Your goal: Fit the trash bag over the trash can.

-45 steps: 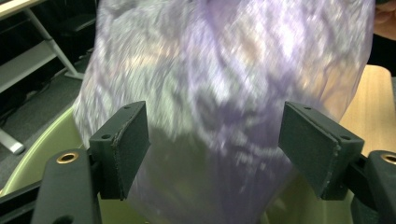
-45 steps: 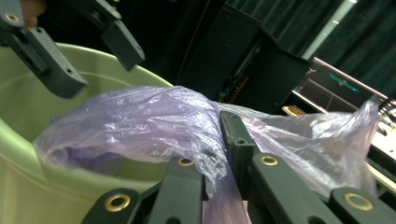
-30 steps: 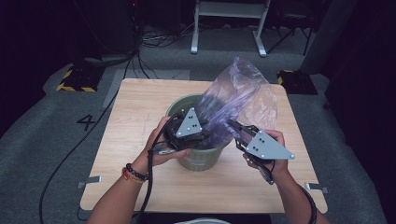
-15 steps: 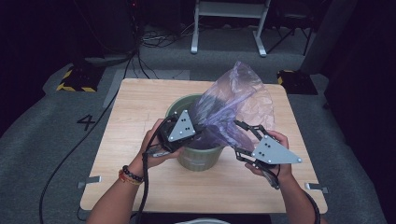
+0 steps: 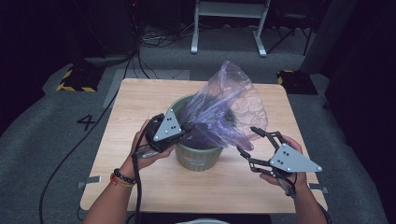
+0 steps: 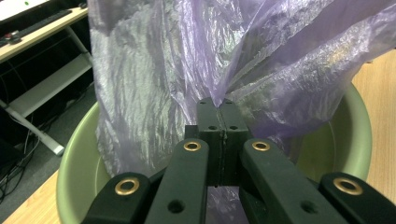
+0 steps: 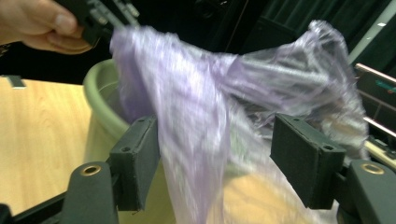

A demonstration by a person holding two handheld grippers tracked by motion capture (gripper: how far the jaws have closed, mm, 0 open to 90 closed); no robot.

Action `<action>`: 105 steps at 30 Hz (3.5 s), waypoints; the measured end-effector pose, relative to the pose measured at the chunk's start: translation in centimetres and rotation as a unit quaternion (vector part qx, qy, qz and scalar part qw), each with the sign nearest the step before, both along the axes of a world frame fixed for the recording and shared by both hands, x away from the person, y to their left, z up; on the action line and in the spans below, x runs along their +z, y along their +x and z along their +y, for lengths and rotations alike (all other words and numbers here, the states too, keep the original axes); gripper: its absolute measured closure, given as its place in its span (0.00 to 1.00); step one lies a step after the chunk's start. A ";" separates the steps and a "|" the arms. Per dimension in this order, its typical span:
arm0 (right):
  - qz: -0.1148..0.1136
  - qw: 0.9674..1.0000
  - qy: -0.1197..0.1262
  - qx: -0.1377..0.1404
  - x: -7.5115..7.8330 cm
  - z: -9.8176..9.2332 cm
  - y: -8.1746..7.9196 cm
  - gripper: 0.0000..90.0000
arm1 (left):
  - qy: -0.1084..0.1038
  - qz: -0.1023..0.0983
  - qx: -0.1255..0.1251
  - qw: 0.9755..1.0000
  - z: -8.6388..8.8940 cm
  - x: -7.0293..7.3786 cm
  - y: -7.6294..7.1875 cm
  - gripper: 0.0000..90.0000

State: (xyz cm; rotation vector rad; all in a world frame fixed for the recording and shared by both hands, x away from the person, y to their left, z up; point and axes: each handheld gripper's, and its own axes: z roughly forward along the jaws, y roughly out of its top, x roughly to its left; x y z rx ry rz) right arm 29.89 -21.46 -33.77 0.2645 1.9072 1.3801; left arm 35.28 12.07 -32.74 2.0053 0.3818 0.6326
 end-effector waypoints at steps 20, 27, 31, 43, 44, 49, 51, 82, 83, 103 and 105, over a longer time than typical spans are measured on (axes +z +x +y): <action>0.016 0.995 -0.064 0.072 -1.6 2.2 -0.9 0.99 | -0.068 0.028 0.019 0.997 0.7 0.1 -1.2 0.24; 0.020 0.994 -0.071 0.084 -2.0 2.9 -1.0 1.00 | -0.053 0.012 -0.027 0.998 -1.2 0.8 -3.0 0.19; 0.023 0.993 -0.075 0.091 -2.3 3.1 -1.1 1.00 | -0.022 -0.006 -0.034 0.999 -2.2 0.8 -3.4 0.51; 0.036 0.991 -0.069 0.105 -3.3 3.2 -1.2 0.97 | -0.001 -0.035 -0.028 0.999 -0.6 0.0 -3.8 1.00; 0.037 0.992 -0.070 0.103 -3.5 3.2 -1.1 0.95 | -0.004 -0.035 -0.027 0.999 -0.4 -0.1 -3.9 1.00; 0.050 0.992 -0.059 0.097 -3.8 3.1 -1.0 0.90 | -0.006 -0.039 -0.012 0.999 1.2 -0.6 -4.7 1.00; 0.058 0.992 -0.047 0.102 -3.9 2.9 -1.0 0.90 | -0.001 -0.046 -0.005 0.999 1.9 -0.7 -5.3 1.00; 0.112 0.987 -0.067 0.091 -8.0 3.1 0.8 0.78 | -0.045 0.006 0.022 0.999 4.2 -6.7 -4.6 0.99; 0.112 0.988 -0.069 0.086 -8.1 2.9 0.9 0.74 | -0.044 0.006 0.022 0.999 4.2 -6.8 -4.6 0.99; 0.197 0.980 0.008 -0.017 -8.3 -5.8 3.3 0.30 | -0.037 0.005 0.023 0.999 4.3 -6.9 -4.6 0.95; 0.190 0.981 0.020 -0.026 -7.6 -6.5 3.4 0.30 | -0.039 0.007 0.023 0.999 4.3 -6.9 -4.6 0.94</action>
